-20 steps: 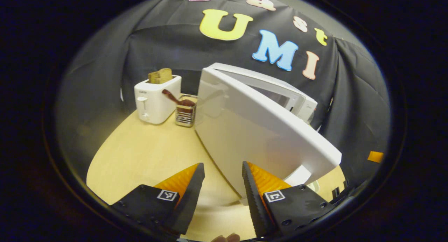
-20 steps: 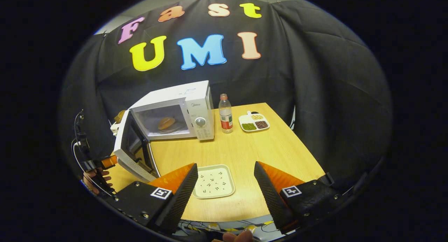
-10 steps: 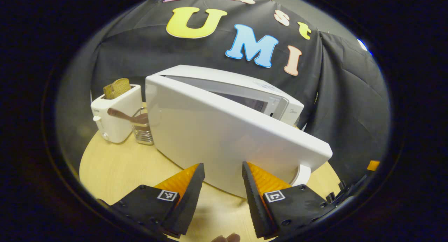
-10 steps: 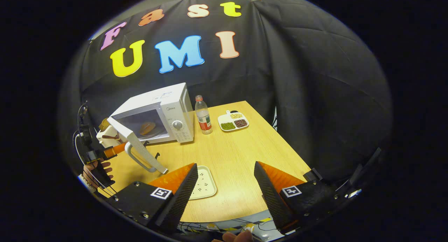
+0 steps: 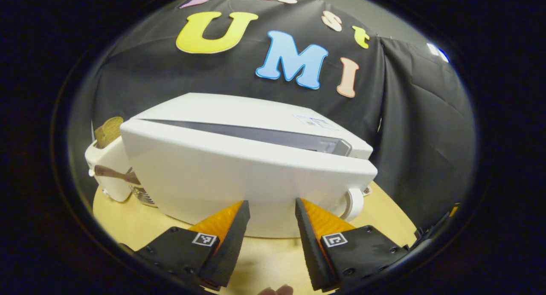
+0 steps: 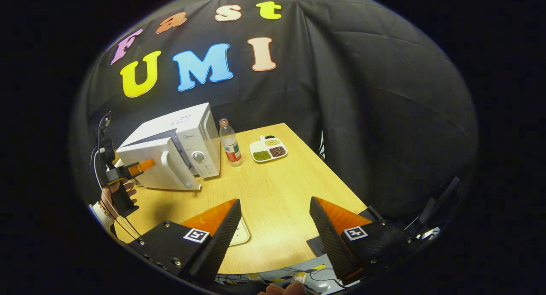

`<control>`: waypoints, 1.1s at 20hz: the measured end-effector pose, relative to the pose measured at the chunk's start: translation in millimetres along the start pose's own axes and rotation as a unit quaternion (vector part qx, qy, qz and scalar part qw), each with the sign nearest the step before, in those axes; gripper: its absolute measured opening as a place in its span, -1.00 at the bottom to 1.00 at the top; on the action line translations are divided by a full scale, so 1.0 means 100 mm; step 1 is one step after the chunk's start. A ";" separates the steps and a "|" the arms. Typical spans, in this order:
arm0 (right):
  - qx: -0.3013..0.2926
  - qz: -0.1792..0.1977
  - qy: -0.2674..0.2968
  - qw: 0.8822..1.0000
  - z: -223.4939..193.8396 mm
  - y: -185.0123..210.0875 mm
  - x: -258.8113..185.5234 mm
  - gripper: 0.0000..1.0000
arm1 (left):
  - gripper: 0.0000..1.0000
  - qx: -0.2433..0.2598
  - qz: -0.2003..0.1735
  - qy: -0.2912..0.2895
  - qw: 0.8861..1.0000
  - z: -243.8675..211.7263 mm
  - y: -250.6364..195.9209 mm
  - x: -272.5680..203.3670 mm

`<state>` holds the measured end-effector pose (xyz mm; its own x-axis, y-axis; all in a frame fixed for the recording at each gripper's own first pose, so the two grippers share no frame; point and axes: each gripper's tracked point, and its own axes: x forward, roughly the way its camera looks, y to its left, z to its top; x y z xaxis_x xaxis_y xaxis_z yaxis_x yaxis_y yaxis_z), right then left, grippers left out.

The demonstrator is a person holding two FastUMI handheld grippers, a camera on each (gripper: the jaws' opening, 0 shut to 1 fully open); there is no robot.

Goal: Open the microwave oven with the left hand, put the food in, and close the microwave oven.

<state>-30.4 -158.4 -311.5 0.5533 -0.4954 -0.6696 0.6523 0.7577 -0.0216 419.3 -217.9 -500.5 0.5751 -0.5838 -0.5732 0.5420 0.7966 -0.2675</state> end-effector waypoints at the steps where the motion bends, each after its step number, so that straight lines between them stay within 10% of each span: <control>1: 0.002 -0.002 0.002 1.000 0.01 -0.01 0.01 0.97 | 0.50 0.007 0.002 0.000 1.000 0.03 0.00 0.07; 22: -0.014 0.041 0.008 0.999 -0.06 0.04 -0.33 0.97 | 0.39 0.004 0.015 0.019 1.000 -0.01 -0.07 0.35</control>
<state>-49.7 -136.7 -294.2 0.5956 -0.4244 -0.6820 0.5902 0.8072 0.0130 435.1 -243.8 -519.4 0.5677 -0.5536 -0.6093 0.5306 0.8119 -0.2434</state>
